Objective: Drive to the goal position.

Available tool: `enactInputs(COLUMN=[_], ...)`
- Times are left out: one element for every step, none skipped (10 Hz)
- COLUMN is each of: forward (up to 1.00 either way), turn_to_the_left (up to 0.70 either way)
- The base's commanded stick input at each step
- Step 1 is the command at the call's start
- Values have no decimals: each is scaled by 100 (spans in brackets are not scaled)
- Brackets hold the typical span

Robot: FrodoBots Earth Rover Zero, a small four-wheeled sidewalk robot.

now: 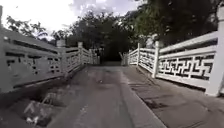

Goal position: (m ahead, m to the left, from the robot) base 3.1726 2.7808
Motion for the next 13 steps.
enactInputs(forward=[70, 70, 70, 70, 70, 70, 70, 70, 70, 70, 70, 70, 70], turn_to_the_left=[0, 0, 0, 0, 0, 0, 0, 0, 0, 0, 0, 0, 0])
